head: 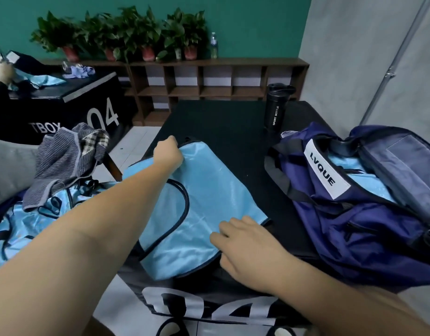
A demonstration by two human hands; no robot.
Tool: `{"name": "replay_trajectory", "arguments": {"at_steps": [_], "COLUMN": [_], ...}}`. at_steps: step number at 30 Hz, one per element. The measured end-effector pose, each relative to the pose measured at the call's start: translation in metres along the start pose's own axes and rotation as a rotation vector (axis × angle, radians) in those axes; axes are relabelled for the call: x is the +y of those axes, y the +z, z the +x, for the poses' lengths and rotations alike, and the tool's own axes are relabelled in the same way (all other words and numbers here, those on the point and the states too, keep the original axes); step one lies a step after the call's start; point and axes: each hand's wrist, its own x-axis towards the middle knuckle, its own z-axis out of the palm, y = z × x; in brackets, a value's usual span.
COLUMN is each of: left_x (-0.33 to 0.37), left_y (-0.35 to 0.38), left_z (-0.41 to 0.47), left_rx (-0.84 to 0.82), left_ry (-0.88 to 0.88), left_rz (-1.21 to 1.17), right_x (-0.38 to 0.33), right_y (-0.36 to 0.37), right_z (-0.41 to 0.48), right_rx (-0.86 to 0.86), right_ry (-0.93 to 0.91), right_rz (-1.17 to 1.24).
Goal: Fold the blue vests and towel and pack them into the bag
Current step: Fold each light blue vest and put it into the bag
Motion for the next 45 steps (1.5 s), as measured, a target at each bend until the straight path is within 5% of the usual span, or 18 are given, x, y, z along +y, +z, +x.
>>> {"name": "replay_trajectory", "arguments": {"at_steps": [5, 11, 16, 21, 35, 45], "left_x": [0.044, 0.075, 0.081, 0.071, 0.024, 0.005], "left_y": [0.018, 0.038, 0.038, 0.016, -0.059, -0.051], "left_z": [-0.011, -0.019, -0.016, -0.028, -0.239, -0.318], "left_rx": [-0.098, -0.238, -0.201, -0.165, -0.184, -0.235], "left_ry": [0.099, 0.208, 0.275, 0.304, 0.673, 0.816], "left_rz": [-0.122, 0.011, 0.16, 0.043, -0.152, 0.133], "right_x": [-0.013, -0.015, -0.009, 0.007, 0.06, 0.062], "right_y": [0.007, 0.008, -0.003, -0.025, -0.03, -0.013], "right_z": [0.007, 0.01, 0.01, 0.003, -0.023, -0.015], "right_rx": [-0.01, 0.001, -0.053, -0.107, -0.244, -0.217], "right_ry": [0.091, 0.159, 0.169, 0.22, 0.18, 0.186], "right_rz": [0.029, 0.078, 0.202, 0.301, 0.216, 0.071]}}
